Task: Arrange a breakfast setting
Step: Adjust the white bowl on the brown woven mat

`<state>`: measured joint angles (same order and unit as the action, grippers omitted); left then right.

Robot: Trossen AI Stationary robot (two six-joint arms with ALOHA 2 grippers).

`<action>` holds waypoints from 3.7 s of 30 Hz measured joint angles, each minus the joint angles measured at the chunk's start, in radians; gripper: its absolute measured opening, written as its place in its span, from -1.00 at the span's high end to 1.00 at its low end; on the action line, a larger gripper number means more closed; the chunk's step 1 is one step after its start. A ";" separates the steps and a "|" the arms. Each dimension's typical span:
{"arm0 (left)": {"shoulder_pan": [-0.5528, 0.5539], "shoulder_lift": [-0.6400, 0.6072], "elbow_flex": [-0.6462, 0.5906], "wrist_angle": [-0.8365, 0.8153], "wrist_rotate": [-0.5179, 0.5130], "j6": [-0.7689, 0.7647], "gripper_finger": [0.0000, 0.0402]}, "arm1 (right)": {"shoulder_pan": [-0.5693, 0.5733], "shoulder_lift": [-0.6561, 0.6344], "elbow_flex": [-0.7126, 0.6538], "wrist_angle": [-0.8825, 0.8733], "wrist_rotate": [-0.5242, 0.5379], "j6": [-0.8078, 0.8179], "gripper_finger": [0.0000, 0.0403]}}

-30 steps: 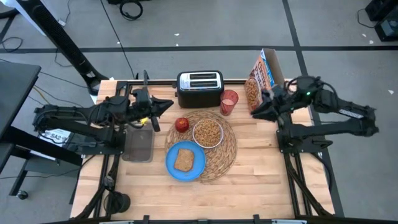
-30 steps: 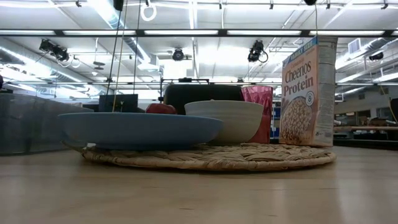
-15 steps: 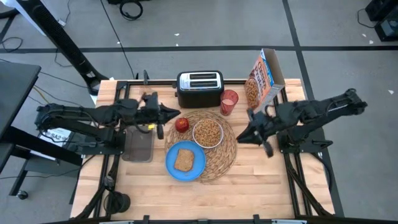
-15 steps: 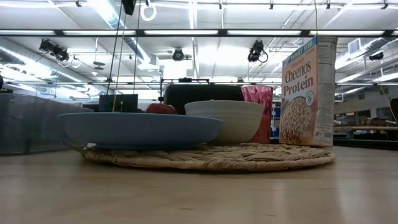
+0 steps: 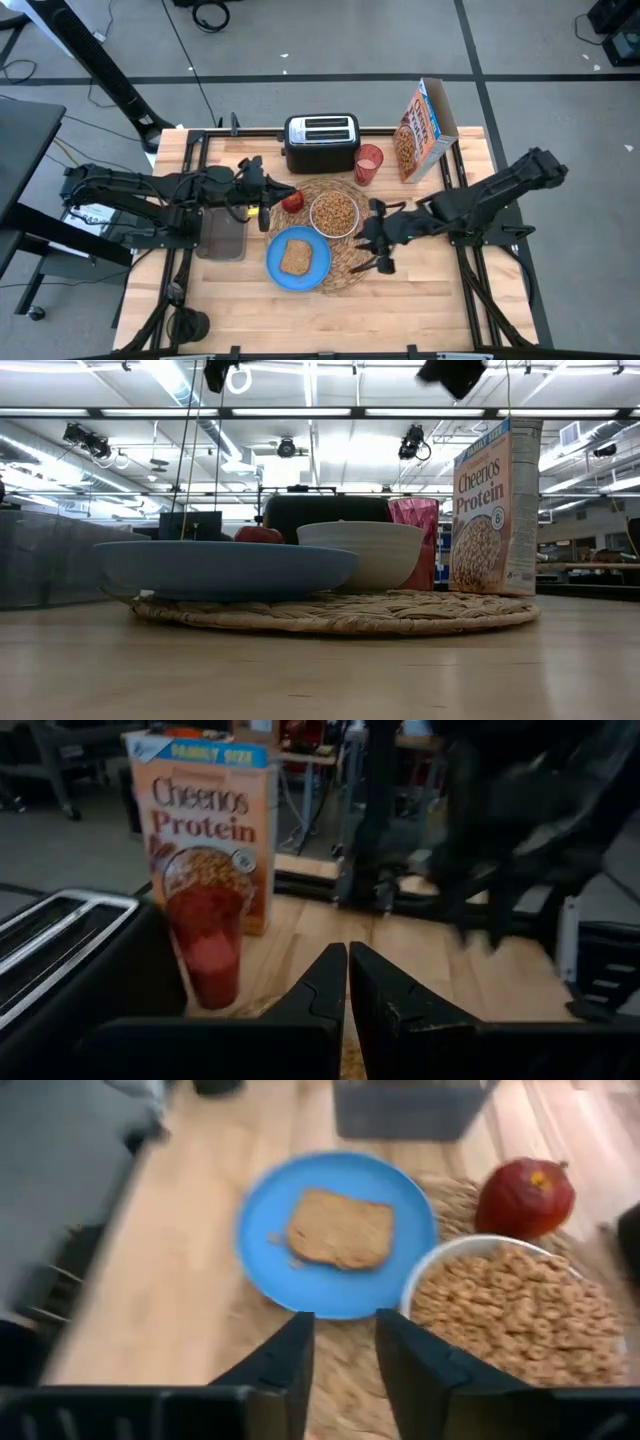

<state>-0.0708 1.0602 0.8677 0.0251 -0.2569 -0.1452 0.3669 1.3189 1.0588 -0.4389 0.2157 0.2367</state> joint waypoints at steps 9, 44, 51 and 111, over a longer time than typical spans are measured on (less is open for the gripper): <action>-0.073 0.000 0.000 -0.002 0.001 -0.008 0.89 | -0.066 0.207 0.000 -0.041 0.079 -0.239 0.14; -0.186 0.000 0.000 -0.038 -0.010 -0.061 0.89 | -0.133 0.381 0.000 -0.004 0.057 -0.425 0.88; -0.186 0.000 0.000 -0.038 -0.011 -0.061 0.89 | -0.119 0.381 0.000 -0.059 0.125 -0.612 0.94; -0.186 0.000 0.001 -0.036 -0.012 -0.158 0.89 | -0.206 0.377 0.123 -0.272 -0.153 -0.601 0.93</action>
<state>-0.2569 1.0603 0.8684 -0.0109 -0.2687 -0.3027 0.1612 1.6956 1.1820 -0.7113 0.0627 -0.3647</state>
